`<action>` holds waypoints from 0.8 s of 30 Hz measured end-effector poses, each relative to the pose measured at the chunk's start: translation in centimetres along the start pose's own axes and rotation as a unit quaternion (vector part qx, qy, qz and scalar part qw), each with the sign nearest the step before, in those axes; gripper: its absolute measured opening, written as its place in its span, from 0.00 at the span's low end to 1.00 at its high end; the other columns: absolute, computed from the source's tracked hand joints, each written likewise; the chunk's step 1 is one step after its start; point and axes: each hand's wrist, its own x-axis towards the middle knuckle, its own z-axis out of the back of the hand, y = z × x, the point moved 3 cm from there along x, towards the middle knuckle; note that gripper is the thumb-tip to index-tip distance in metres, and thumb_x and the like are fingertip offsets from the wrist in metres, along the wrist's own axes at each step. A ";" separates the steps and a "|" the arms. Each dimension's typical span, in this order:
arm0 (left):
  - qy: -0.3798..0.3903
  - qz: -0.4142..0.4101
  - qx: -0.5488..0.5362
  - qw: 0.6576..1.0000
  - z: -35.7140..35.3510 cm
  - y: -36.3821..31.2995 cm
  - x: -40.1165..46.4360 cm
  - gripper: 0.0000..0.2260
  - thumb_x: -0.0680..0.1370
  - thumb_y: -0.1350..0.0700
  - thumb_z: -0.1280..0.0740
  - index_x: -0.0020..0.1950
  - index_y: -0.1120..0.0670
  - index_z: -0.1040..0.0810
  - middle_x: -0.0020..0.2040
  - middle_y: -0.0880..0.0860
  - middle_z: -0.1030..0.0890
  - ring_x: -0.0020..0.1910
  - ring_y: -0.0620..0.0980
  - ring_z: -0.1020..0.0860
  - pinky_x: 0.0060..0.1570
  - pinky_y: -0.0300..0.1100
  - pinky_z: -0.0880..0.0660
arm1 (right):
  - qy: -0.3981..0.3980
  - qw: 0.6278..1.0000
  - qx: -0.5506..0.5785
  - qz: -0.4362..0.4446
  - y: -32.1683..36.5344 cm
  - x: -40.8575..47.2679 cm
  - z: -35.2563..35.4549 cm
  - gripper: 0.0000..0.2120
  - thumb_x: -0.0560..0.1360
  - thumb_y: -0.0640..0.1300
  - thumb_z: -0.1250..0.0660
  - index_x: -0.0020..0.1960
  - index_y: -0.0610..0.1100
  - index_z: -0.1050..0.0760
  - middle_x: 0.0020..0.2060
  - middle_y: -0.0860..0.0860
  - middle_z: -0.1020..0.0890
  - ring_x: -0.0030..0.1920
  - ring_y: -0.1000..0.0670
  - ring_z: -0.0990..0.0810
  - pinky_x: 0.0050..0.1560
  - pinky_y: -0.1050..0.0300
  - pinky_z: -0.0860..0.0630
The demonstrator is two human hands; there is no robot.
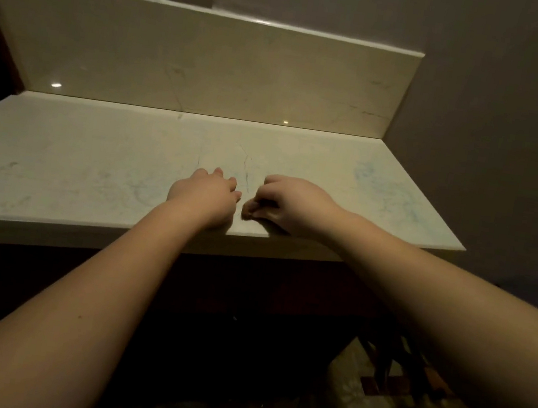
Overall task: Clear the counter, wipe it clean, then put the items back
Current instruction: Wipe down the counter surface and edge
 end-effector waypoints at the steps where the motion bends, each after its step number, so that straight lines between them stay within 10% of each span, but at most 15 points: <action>1: 0.000 -0.002 -0.001 1.000 0.0 0.0 0.0 0.16 0.83 0.52 0.44 0.70 0.49 0.33 0.71 0.55 0.34 0.67 0.57 0.34 0.57 0.54 0.28 | 0.003 1.000 0.001 0.006 0.0 -0.5 0.0 0.11 0.76 0.52 0.34 0.53 0.46 0.21 0.47 0.52 0.24 0.47 0.50 0.24 0.42 0.56 0.29; 24: -0.021 0.059 -0.078 0.995 0.3 -0.5 0.5 0.16 0.81 0.55 0.49 0.63 0.51 0.26 0.61 0.52 0.27 0.58 0.55 0.29 0.50 0.49 0.28 | 0.000 0.999 -0.010 -0.035 -6.5 -1.0 0.7 0.13 0.77 0.53 0.36 0.55 0.47 0.21 0.46 0.54 0.27 0.49 0.48 0.25 0.43 0.55 0.32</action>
